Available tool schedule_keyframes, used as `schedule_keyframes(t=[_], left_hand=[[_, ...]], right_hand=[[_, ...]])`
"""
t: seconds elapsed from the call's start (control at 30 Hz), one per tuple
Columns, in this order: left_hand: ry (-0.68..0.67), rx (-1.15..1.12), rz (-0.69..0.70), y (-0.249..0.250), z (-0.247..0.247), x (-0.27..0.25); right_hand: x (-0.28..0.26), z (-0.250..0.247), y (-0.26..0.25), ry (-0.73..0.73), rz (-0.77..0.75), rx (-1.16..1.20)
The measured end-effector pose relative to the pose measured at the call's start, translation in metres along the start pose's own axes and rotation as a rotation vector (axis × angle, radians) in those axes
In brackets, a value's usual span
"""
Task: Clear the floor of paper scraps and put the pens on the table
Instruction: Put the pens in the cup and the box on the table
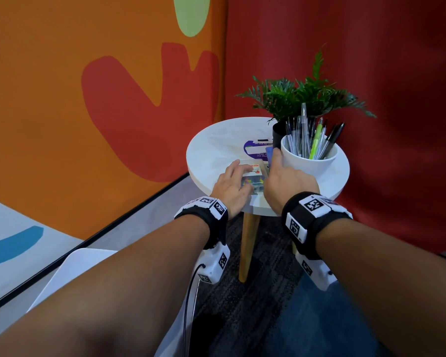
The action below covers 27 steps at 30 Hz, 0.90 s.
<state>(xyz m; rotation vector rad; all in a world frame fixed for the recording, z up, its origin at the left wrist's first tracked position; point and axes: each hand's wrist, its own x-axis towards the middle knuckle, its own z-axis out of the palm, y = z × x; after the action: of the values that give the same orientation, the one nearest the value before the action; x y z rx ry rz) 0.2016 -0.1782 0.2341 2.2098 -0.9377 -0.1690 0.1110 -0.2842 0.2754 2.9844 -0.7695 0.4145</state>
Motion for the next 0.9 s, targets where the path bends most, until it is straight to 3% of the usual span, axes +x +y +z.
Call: schedule_keyframes(t=[0.23,0.63,0.9], left_hand=[[0.003,0.003,0.005,-0.004,0.003,0.003],[0.009,0.009,0.011,-0.005,0.004,0.003],[-0.004,-0.018,-0.001,-0.001,0.001,0.001]], right_hand=[[0.027,-0.017,-0.016,-0.131,0.02,-0.122],[0.032,-0.029,-0.014,-0.144,-0.022,-0.184],[0.021,-0.037,-0.007,-0.108,-0.004,-0.054]])
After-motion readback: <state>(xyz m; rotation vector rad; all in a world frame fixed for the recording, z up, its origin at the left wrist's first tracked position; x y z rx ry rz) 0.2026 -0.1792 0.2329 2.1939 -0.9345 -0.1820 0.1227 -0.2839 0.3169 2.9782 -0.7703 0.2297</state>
